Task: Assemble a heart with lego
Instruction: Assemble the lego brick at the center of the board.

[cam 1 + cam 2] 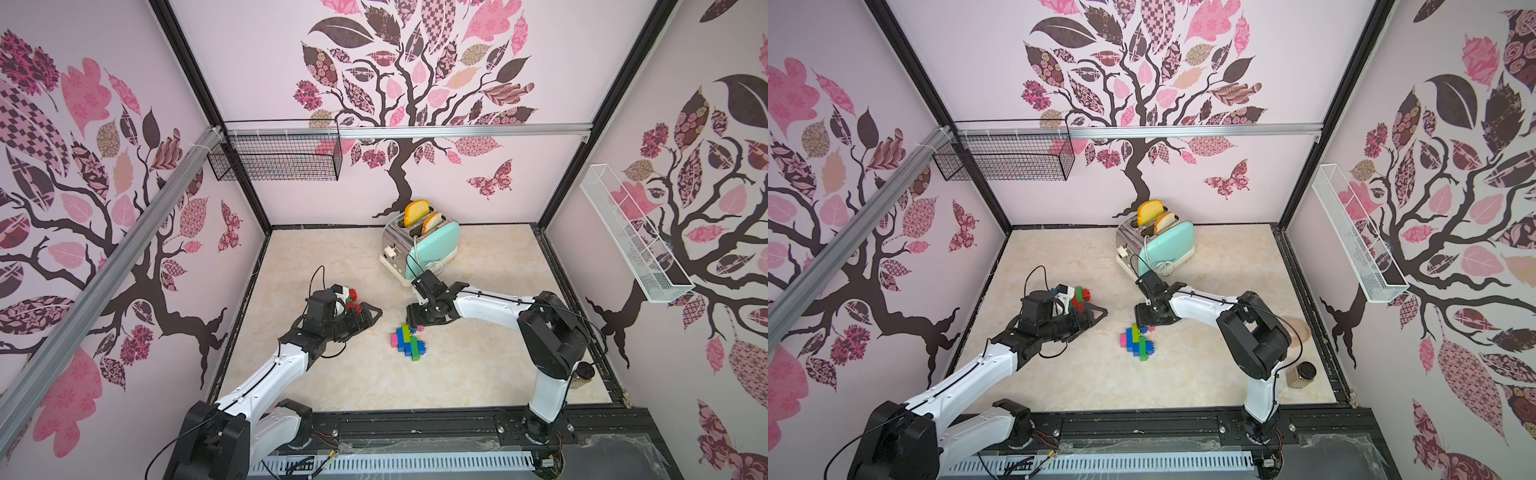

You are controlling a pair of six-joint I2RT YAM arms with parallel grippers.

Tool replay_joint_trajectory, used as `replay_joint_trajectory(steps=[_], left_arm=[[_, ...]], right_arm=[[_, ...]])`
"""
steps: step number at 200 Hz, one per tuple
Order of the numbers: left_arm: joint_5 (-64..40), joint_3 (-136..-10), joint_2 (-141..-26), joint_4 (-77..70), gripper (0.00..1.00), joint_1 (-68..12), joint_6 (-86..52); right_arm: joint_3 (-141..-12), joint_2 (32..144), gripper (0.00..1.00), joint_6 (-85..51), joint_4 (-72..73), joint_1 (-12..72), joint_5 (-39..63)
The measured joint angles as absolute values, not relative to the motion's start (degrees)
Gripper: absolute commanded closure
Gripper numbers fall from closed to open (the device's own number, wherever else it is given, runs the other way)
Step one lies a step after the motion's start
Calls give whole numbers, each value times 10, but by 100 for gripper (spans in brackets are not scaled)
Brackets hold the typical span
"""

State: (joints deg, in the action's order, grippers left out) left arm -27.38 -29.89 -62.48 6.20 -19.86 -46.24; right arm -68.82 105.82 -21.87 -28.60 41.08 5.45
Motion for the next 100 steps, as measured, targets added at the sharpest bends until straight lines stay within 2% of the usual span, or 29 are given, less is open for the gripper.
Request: replay_joint_trajectory(steps=[36, 100], left_arm=[[-295, -299, -634, 52, 3, -199, -455], [-316, -301, -653, 40, 3, -199, -447]], right_arm=[[-689, 1058, 23, -216, -290, 408, 49], [-684, 1059, 24, -223, -295, 373, 44]])
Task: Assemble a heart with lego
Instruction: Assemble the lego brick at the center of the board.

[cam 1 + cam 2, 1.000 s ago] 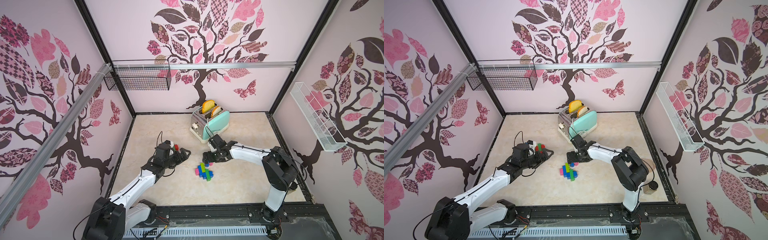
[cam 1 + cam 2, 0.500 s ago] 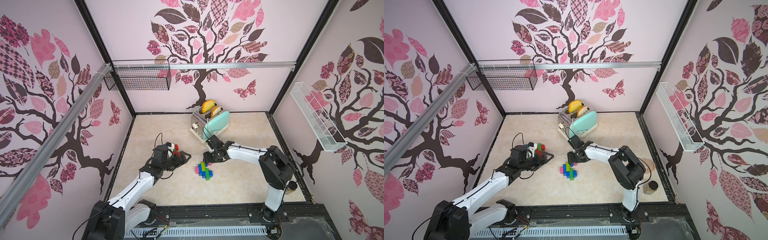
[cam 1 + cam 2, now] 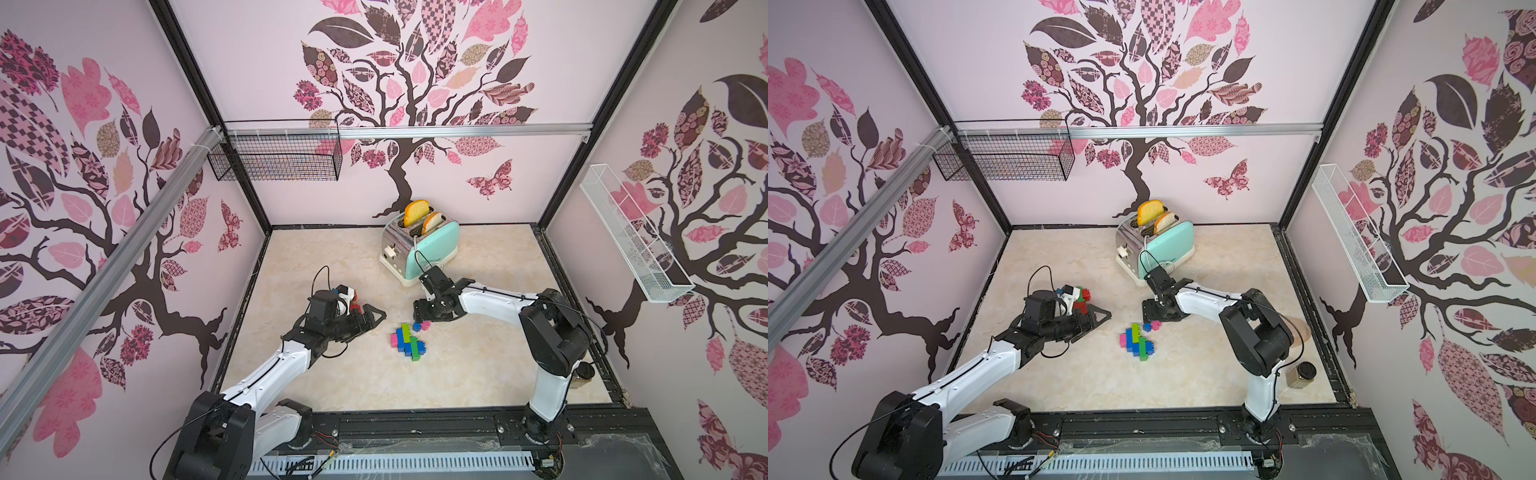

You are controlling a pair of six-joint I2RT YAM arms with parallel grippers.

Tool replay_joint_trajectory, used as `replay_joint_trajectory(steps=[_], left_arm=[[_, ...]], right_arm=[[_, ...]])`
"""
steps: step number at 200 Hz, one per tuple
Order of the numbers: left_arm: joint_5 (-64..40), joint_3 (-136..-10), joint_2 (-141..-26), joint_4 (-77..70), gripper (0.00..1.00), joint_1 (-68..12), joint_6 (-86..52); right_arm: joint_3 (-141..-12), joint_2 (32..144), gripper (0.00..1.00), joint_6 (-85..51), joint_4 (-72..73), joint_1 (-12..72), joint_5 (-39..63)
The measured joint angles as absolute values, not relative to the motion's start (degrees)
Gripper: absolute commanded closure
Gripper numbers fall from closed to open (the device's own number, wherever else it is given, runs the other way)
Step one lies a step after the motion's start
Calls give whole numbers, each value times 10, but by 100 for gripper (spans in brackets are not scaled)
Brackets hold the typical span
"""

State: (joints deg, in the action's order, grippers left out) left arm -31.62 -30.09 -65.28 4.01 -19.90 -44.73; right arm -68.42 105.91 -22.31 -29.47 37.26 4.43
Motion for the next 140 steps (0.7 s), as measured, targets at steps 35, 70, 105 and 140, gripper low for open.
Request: replay_joint_trajectory(steps=[35, 70, 105, 140], left_arm=[[-322, -308, -671, 30, 3, -199, -446], [-327, -308, -675, 23, 3, -207, -444], [-336, -314, -703, 12, 3, -238, -440], [-343, -318, -746, -25, 3, -279, -451]], right_arm=[[-685, 1063, 33, -214, -298, 372, 51], [-683, 1064, 43, -187, -312, 373, 64], [-660, 1053, 43, -153, -304, 373, 79], [-656, 1052, 44, -143, -298, 373, 102]])
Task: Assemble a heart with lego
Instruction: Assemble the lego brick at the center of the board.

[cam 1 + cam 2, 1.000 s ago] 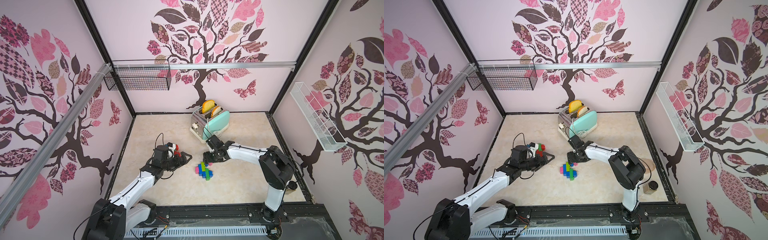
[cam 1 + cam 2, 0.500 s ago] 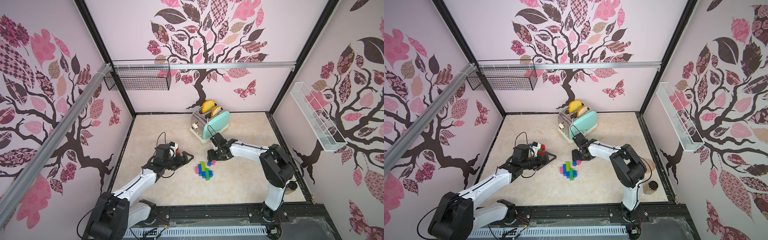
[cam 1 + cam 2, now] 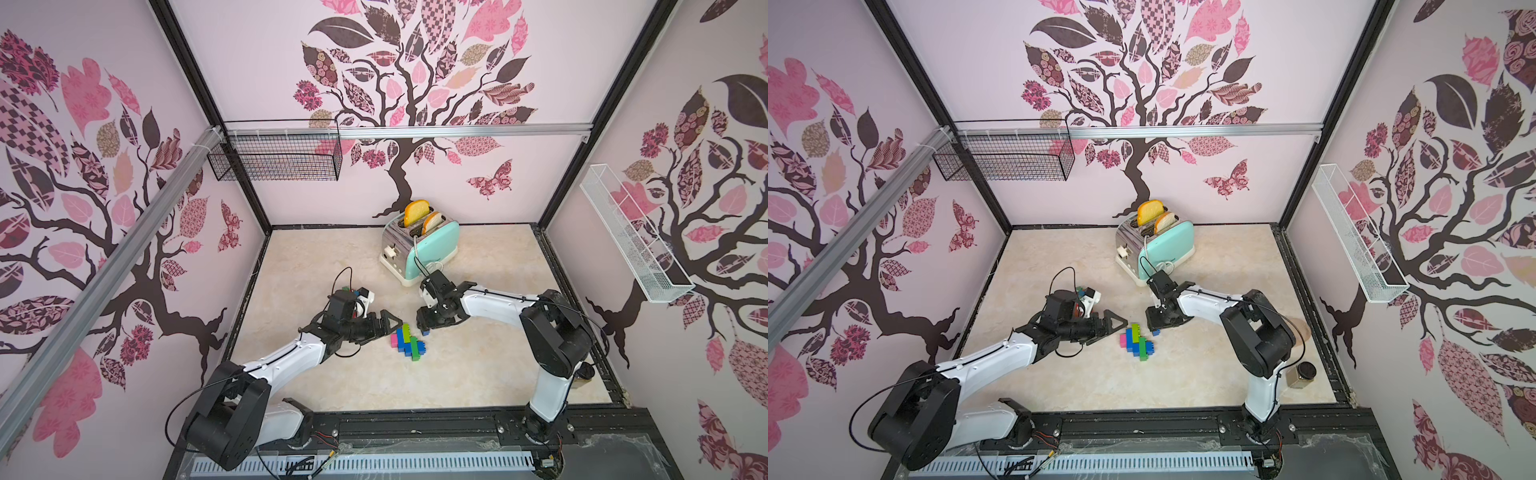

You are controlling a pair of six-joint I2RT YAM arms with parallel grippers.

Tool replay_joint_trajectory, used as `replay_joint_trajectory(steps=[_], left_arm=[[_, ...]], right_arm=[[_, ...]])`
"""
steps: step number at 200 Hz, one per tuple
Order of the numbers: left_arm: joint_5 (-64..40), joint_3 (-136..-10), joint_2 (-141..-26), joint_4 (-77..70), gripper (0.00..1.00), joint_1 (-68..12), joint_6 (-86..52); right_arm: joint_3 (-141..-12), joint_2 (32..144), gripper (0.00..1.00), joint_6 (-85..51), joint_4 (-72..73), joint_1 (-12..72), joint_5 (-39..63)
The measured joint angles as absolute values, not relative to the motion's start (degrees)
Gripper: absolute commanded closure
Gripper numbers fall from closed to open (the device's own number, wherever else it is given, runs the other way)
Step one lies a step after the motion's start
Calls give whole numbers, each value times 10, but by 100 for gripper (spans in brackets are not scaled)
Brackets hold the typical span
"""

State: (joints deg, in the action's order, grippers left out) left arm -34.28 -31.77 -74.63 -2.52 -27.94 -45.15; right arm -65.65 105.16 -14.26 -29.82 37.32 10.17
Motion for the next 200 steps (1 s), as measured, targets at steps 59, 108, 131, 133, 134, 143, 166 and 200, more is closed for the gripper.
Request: replay_joint_trajectory(steps=[59, 108, 131, 133, 134, 143, 166, 200], left_arm=[[-340, -313, -780, -73, 3, -281, -469], [-342, -297, -804, -90, 3, -281, -470], [-342, -289, -804, -97, 3, -281, -469], [-342, -288, -804, -98, 3, -281, -469], [-342, -288, -804, -98, 3, -281, -469], [-343, -284, -804, -101, 3, -281, -469], [-356, -281, -816, -117, 3, -281, -470], [-375, -281, -863, -165, 3, -281, -489]], right_arm=[[-656, 1052, 35, -161, -271, 382, 130], [-656, 1052, 23, -185, -255, 382, 134], [-650, 1049, 18, -192, -247, 371, 136], [-648, 1047, 18, -192, -245, 370, 135], [-647, 1046, 18, -192, -245, 369, 135], [-635, 1036, 15, -193, -243, 359, 136], [-619, 1012, 5, -187, -255, 334, 128], [-611, 996, 2, -174, -269, 324, 93]])
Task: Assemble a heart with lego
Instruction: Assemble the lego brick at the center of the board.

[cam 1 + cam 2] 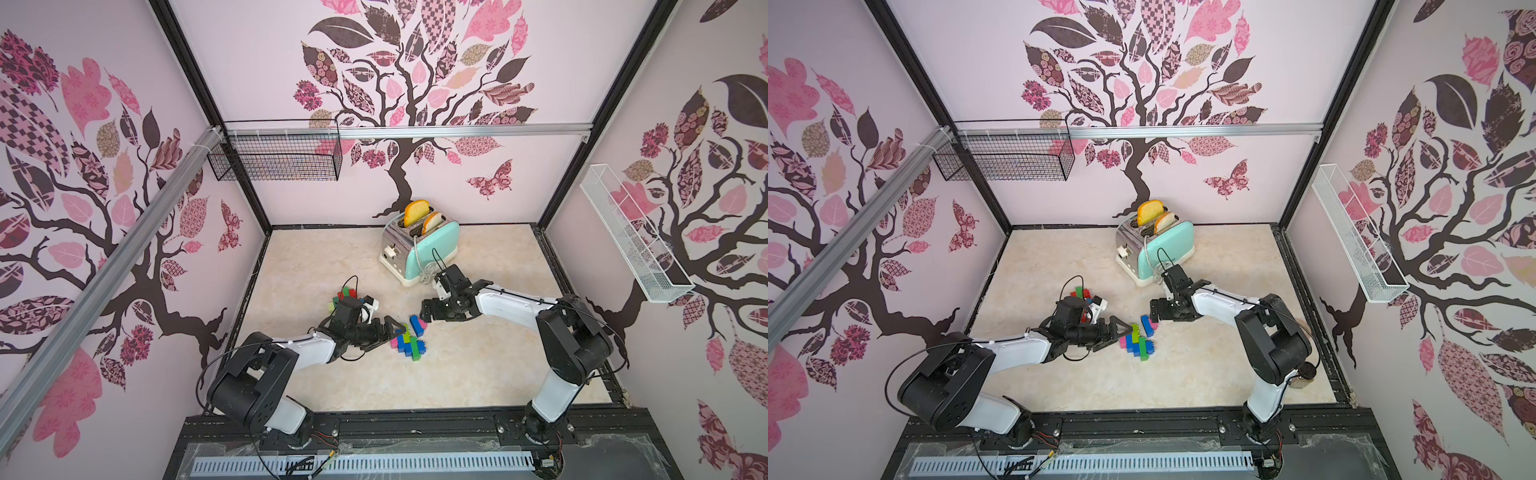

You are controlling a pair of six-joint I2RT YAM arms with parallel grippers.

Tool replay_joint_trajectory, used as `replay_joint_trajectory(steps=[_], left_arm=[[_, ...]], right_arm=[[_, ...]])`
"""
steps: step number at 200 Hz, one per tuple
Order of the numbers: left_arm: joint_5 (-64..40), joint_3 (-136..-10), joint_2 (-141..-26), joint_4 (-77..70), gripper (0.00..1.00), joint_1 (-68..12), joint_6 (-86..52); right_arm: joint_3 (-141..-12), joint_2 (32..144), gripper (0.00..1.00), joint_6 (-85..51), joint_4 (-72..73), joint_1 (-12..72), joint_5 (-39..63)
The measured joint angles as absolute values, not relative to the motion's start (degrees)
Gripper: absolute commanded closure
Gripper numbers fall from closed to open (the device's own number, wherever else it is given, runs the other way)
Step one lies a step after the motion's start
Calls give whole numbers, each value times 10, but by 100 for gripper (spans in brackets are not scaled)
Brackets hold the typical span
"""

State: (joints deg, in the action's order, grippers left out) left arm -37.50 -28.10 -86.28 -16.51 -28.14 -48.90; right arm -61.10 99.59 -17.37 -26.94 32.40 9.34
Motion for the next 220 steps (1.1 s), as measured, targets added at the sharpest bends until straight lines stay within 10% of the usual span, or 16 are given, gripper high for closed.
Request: replay_joint_trajectory(steps=[220], left_arm=[[-404, -319, -924, -199, 3, -282, -512]], right_arm=[[-579, 923, 0, -138, -316, 310, 36]])
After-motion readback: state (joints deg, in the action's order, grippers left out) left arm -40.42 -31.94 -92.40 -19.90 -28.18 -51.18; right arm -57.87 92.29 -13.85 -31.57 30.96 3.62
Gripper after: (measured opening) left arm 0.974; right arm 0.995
